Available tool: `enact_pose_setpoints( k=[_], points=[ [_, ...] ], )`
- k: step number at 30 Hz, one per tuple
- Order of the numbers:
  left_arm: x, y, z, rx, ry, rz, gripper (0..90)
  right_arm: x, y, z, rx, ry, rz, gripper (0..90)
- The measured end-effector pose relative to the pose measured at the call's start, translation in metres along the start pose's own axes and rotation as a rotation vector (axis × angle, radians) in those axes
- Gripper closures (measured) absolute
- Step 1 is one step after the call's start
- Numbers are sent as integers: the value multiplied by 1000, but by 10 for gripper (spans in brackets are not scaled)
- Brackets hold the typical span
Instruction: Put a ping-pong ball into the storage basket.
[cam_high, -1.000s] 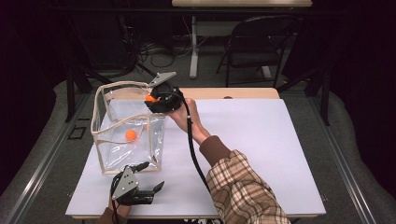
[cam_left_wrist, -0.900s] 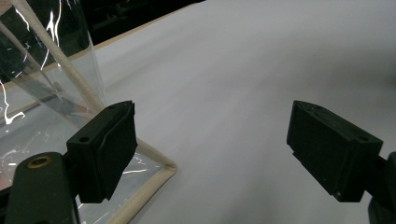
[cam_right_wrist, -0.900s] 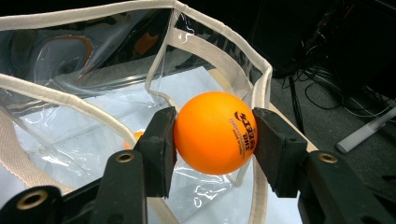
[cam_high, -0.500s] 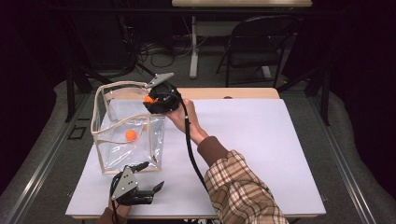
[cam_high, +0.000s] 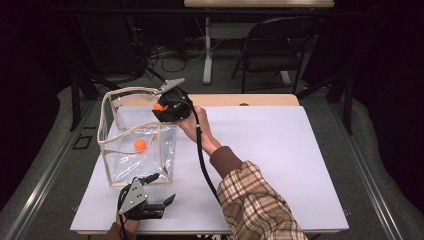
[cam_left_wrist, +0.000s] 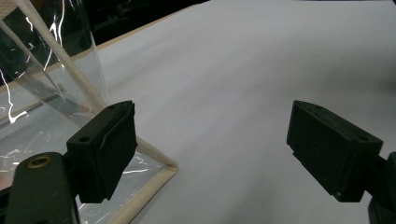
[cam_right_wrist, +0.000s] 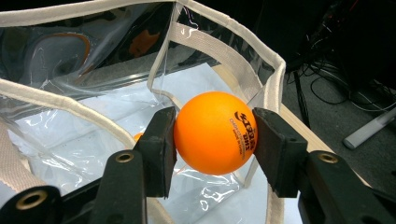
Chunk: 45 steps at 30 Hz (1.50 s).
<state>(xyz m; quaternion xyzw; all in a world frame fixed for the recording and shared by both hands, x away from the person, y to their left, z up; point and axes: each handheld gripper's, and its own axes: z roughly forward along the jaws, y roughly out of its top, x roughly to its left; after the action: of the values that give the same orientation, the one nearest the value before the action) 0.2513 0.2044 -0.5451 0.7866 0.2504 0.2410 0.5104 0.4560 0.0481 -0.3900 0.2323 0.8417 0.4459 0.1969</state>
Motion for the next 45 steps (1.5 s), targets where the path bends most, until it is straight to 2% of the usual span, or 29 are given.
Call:
enact_pose_setpoints(
  k=[45],
  points=[
    [0,0,0,-4,-3,-3,160,4,-3,18,54,32,18,506]
  ],
)
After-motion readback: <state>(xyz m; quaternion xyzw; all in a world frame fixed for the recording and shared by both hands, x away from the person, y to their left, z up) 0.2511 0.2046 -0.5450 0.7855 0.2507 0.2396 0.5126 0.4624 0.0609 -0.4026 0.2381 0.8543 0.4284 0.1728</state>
